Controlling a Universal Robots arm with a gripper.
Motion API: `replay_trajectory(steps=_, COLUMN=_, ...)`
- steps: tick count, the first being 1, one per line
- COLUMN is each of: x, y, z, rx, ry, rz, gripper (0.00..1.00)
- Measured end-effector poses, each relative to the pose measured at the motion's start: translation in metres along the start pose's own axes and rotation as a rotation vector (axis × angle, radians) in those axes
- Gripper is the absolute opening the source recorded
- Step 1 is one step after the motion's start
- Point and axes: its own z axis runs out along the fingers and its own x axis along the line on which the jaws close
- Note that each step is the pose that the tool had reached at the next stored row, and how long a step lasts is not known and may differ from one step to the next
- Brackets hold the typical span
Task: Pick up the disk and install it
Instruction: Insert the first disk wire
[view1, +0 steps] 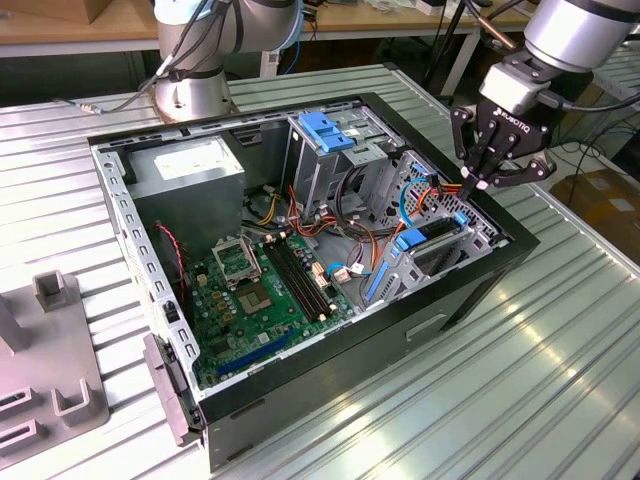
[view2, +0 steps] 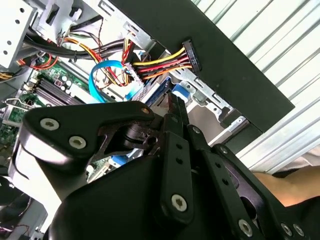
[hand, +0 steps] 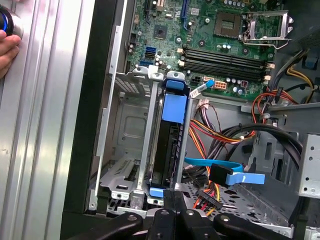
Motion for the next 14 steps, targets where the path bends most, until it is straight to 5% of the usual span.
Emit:
replay_trajectory(steps=6, x=-0.0001, y=-0.0001, z=0.0, rx=-0.0001, ry=0.0014, rz=0.009, gripper=0.1)
replay_trajectory(steps=14, x=0.0001, y=-0.0007, z=-0.0004, rx=-0.001, ry=-0.0007, rz=-0.146, gripper=0.1)
